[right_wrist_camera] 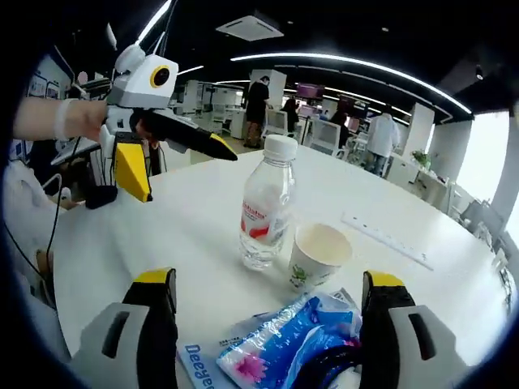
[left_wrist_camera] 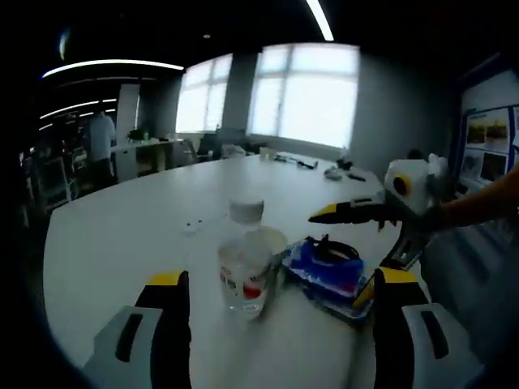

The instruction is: Arrange the tabletop items into an orderly group along one side of the table until the central work area is clear of visible clutter.

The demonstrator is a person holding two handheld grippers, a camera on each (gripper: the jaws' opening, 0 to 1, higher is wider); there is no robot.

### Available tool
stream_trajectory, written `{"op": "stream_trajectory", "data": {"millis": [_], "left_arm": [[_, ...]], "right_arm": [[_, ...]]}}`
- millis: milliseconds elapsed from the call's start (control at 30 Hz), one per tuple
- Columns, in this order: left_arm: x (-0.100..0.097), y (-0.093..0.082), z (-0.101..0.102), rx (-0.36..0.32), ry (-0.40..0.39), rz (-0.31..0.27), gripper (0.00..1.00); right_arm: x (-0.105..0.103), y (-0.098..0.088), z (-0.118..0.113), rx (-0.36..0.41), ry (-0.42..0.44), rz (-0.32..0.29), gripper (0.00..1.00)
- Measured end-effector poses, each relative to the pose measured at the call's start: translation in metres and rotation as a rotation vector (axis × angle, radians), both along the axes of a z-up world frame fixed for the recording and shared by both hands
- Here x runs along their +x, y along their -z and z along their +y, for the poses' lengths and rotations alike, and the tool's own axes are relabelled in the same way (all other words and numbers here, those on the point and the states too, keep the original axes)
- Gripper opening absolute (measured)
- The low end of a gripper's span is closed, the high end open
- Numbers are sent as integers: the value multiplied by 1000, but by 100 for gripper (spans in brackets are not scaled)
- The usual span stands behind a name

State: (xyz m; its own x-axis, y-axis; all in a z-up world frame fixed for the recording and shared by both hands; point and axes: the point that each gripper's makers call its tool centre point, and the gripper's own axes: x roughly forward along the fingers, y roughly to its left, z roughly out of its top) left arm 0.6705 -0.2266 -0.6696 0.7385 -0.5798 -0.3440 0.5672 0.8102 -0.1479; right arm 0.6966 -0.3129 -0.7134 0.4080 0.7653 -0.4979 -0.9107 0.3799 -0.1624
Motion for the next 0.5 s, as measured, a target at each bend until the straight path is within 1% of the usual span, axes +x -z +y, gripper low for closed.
{"op": "stream_trajectory", "data": {"millis": [67, 133, 267, 367, 400, 433, 467, 500], "left_arm": [[-5, -2, -2, -4, -3, 1, 91], [-10, -4, -3, -19, -14, 1, 91], [-24, -6, -11, -17, -15, 3, 91], [-33, -6, -18, -24, -18, 8, 92], [-37, -5, -22, -24, -16, 16, 92], [-40, -4, -24, -21, -16, 18, 92], [-44, -3, -28, -20, -16, 18, 92], [-47, -2, -31, -20, -13, 23, 92]], "right_arm": [[0, -5, -7, 6, 7, -1, 90], [-2, -9, -14, 12, 13, 12, 90], [-5, -15, -33, -11, 6, 13, 88], [-8, -17, -42, 2, 12, 59, 88], [-12, -17, -46, 8, 12, 94, 88], [-13, -16, -48, 5, 3, 102, 88], [-17, -13, -52, -16, -6, 124, 88], [-17, -13, -57, -29, -10, 115, 88]]}}
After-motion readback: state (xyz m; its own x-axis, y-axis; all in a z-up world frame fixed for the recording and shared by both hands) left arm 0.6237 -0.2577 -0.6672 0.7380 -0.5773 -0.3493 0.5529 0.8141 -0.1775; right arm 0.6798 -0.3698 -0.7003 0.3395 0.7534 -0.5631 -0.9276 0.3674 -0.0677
